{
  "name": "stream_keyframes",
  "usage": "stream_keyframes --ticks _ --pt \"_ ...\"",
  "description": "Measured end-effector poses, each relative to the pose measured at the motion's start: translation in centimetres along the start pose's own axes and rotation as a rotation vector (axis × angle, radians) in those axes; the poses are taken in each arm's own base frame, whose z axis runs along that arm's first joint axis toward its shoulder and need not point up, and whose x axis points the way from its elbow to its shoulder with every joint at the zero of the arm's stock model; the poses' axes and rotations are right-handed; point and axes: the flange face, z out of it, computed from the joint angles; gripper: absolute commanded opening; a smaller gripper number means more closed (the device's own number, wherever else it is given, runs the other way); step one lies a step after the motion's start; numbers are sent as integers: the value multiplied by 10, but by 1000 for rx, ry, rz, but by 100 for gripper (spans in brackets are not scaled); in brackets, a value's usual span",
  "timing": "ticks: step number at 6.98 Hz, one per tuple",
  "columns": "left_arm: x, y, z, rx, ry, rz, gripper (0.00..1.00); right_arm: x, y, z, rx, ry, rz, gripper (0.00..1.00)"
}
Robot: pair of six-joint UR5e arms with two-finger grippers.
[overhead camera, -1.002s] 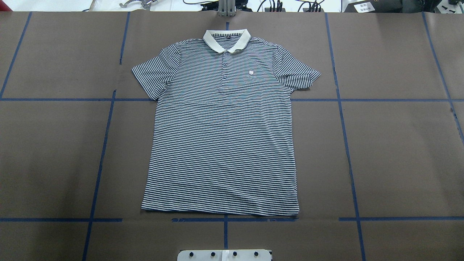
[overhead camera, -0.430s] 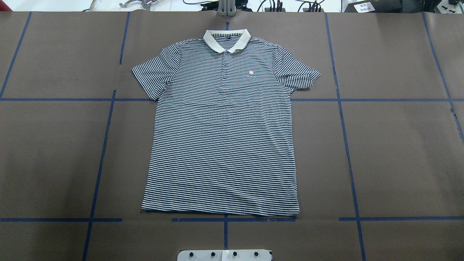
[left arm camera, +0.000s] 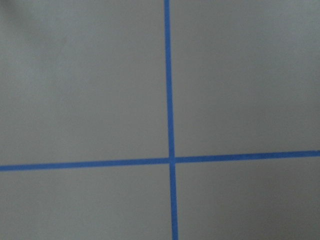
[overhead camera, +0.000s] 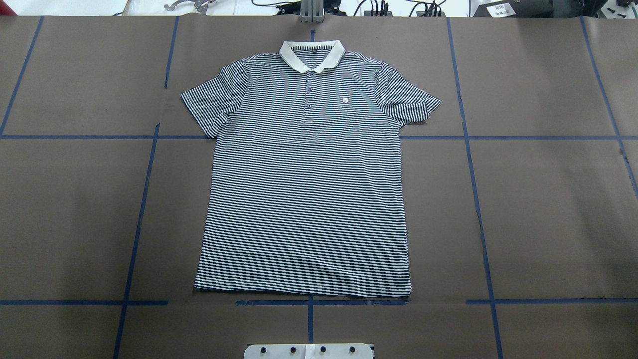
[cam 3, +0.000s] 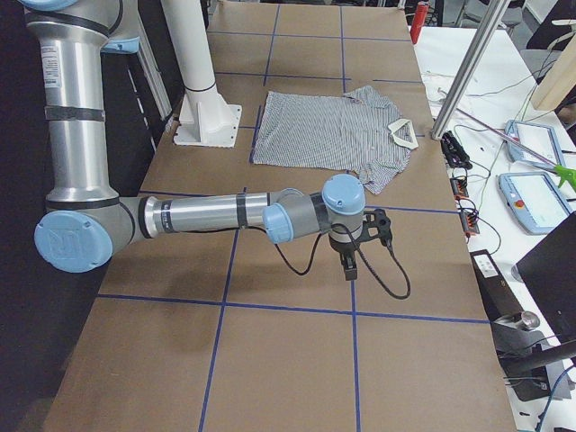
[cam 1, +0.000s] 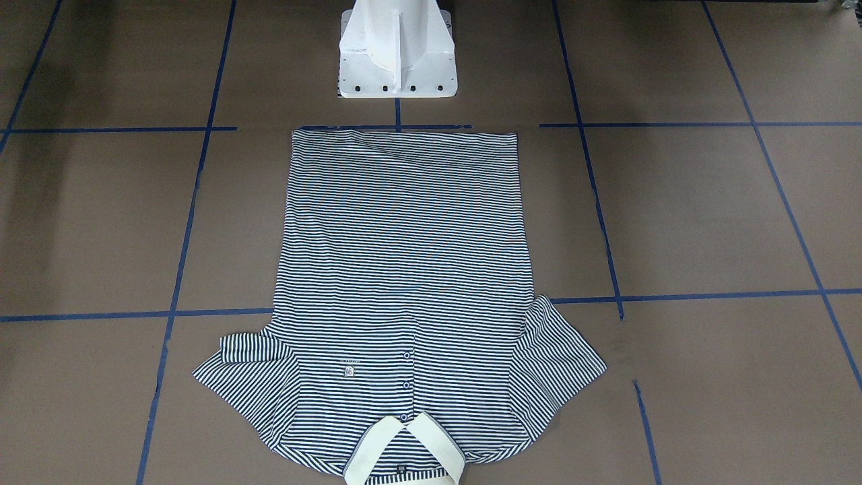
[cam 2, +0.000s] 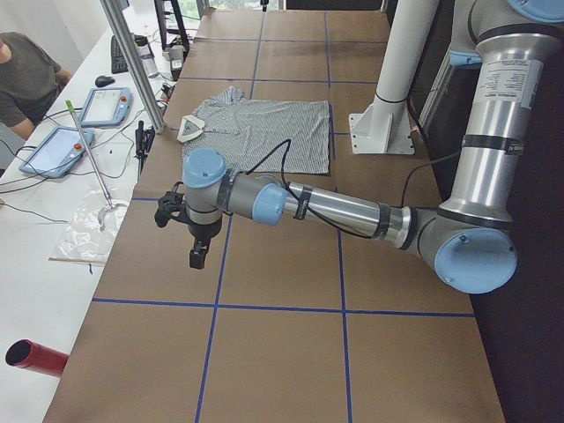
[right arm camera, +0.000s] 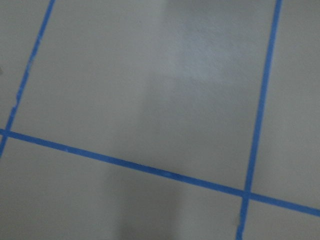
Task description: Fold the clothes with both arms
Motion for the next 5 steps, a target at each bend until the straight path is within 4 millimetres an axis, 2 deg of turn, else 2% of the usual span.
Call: stream_keyframes --ticks 1,3,4,5 --pt "9 -7 7 24 37 43 100 -27 -35 11 14 -35 -15 100" --pt "13 -11 16 74 64 92 100 -114 -114 42 4 -93 26 100" --pt "15 -18 20 84 71 96 100 -155 -145 59 -10 -114 42 100" --pt "19 -26 28 79 75 97 100 -191 -164 81 -13 -116 78 100"
